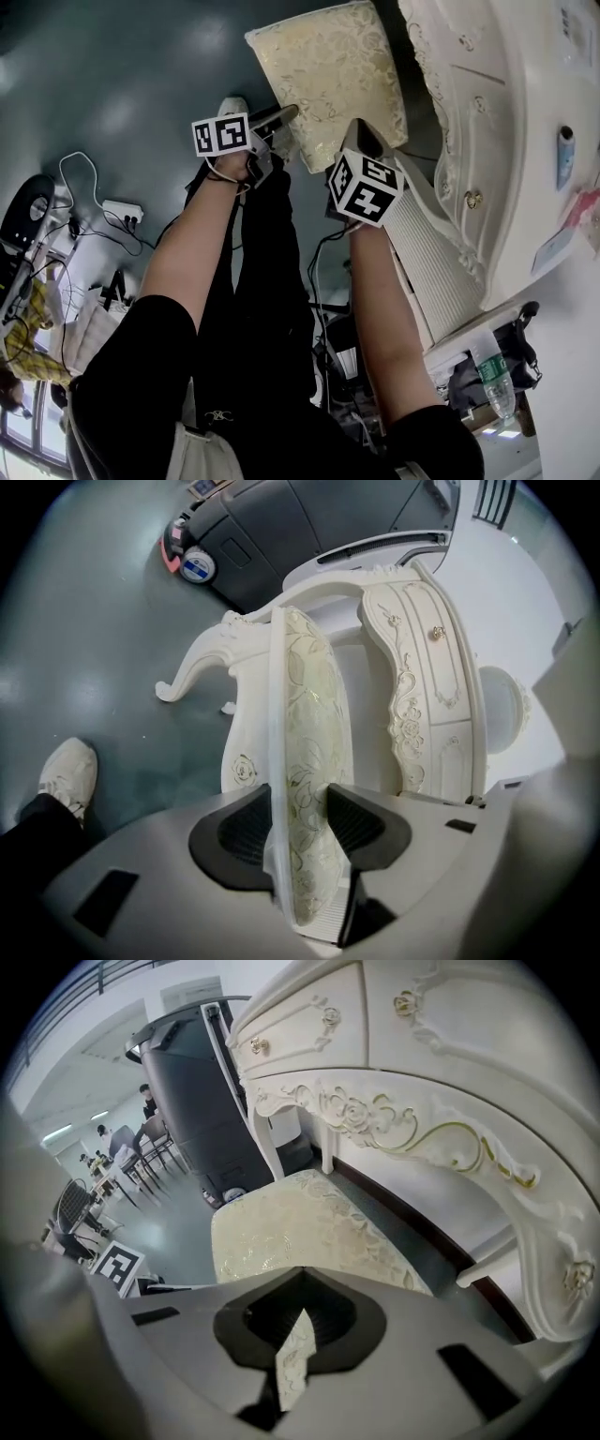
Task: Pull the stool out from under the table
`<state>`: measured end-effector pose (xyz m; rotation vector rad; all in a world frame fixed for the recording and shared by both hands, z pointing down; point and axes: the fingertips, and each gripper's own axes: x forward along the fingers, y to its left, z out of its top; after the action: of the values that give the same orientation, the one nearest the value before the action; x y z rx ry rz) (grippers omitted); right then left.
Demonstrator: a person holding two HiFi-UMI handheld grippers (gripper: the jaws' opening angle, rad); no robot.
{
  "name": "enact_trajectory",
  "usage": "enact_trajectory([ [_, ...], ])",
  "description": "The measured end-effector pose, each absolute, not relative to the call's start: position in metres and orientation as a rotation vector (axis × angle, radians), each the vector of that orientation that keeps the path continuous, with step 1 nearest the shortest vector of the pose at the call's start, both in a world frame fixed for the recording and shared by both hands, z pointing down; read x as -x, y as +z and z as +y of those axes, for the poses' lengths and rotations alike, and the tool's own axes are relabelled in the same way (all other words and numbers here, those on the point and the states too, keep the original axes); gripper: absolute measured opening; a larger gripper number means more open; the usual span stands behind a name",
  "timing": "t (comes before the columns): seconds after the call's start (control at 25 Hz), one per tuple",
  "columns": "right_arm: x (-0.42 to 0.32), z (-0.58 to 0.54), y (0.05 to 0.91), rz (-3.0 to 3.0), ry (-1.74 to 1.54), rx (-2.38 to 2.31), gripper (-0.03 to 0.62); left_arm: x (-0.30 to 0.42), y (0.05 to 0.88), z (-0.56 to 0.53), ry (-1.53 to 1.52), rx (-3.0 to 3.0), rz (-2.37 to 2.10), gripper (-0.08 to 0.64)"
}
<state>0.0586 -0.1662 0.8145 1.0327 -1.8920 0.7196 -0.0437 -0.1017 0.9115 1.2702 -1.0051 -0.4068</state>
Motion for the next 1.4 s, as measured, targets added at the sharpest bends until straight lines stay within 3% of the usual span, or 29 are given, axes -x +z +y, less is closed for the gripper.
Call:
enact_trajectory([
  [1.04,-0.014,-0.136,0.82,-1.916,0.648,-0.872,0.006,0.119,0.915,-0.024,-0.398,-1.167,-1.078,0.192],
  [1.4,-0.003,-0.128,0.8,-1.96,0.662,-0.877,0.006,0.153,0.875,-0.019,-0.002,-1.249,-1.301,0.197],
])
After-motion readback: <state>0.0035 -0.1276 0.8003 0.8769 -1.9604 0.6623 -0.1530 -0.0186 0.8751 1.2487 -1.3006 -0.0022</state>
